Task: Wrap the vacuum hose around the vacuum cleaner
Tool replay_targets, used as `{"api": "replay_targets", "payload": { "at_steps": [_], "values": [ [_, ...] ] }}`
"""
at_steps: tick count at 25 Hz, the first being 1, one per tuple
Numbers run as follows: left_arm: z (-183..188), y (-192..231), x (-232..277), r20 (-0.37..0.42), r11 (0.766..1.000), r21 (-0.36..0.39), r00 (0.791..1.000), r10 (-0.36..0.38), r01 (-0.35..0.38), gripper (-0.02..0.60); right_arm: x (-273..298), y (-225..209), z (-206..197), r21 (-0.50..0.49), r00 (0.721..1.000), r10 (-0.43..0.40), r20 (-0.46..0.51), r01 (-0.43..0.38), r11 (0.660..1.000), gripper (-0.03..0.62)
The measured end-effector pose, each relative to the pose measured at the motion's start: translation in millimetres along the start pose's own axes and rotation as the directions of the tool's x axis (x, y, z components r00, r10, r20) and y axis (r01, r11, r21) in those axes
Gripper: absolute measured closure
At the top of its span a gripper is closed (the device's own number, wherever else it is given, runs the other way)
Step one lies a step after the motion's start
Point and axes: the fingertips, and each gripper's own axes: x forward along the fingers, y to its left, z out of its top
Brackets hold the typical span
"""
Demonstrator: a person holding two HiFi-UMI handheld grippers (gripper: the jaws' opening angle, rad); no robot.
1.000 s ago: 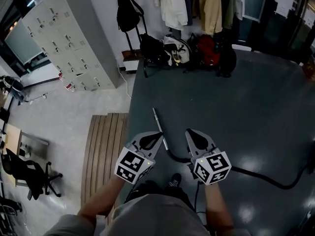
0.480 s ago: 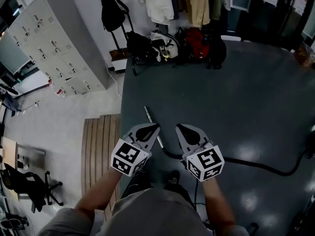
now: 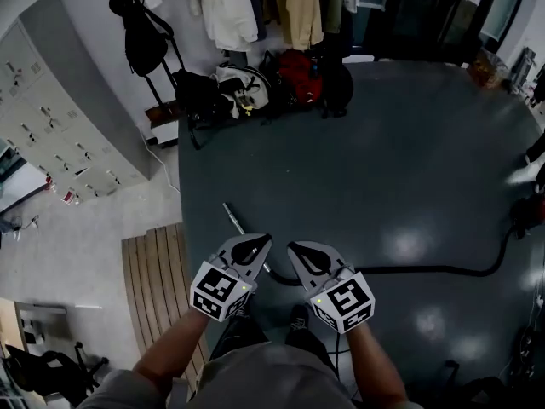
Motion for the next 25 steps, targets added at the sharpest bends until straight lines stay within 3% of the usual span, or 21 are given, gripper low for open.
{"api": "replay_targets", "payload": {
  "at_steps": [6,11,15,19,25],
  "values": [
    [-34.7,43.8,18.4,-0.077,1.0,-0.017,0.997,0.02,-0.021,0.574,32.3,-15.5,-28.2,0.037,0.993,-0.058,-0.1,0.062,0.997,0.588],
    [-99.6,75.6,46.6,-0.143,0.999,-0.052,0.99,-0.002,-0.006,0.574,76.3,-42.4,-97.5,0.121,0.981,-0.074,-0.182,0.097,0.988,0.586],
    [-177.2,87.7,59.3,-0.231,0.996,-0.088,0.972,-0.05,0.03,0.574,109.6,-47.0,-183.3,0.133,0.954,-0.061,-0.294,0.104,0.986,0.586],
    [-266.0,101.0,79.7,-0.307,0.992,-0.109,0.947,-0.09,0.059,0.574,134.9,-60.4,-283.5,0.104,0.906,-0.041,-0.421,0.093,0.99,0.583],
    [-405.1,113.5,131.3,-0.386,0.987,-0.127,0.912,-0.143,0.101,0.574,183.7,-78.8,-450.1,0.134,0.863,-0.043,-0.503,0.127,0.983,0.496]
  ]
}}
